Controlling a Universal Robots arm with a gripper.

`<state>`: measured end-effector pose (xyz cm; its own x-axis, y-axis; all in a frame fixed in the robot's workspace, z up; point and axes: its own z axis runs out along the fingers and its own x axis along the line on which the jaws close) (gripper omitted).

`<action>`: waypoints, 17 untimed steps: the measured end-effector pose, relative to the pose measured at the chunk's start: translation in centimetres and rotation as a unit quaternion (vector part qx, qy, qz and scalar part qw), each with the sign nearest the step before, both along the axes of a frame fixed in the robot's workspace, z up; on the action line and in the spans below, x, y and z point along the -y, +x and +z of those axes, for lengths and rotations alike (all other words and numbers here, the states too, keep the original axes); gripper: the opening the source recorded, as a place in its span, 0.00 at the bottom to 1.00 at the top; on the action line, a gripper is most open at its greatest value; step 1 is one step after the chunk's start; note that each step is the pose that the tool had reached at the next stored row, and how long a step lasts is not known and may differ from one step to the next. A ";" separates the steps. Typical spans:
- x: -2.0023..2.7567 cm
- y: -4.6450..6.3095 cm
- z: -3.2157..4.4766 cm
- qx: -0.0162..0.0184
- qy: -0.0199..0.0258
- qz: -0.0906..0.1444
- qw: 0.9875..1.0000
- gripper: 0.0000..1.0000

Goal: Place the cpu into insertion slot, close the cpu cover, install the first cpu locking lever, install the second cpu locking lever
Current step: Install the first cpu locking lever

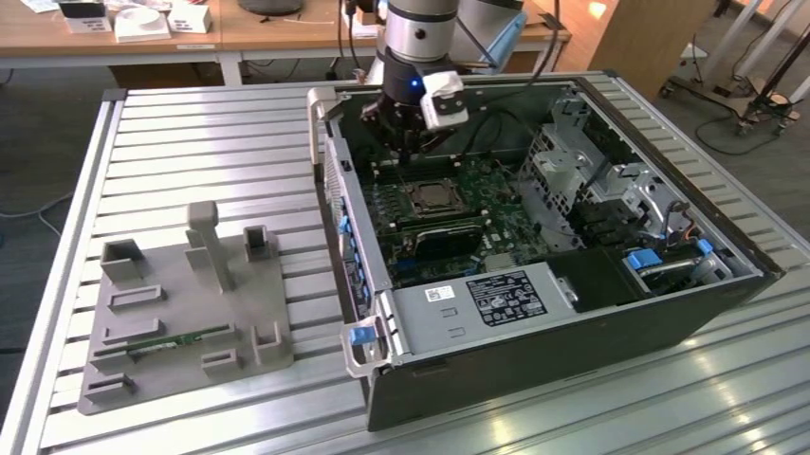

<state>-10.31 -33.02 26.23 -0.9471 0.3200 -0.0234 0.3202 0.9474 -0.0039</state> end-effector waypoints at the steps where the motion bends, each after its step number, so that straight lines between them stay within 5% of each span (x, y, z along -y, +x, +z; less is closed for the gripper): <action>1: 0.00 0.0 -0.01 0.000 0.000 0.009 1.000 0.10; 9: 0.00 0.0 -0.11 0.000 0.000 0.081 0.997 0.10; 17: -0.08 -1.2 -0.18 0.000 0.000 0.101 0.995 0.10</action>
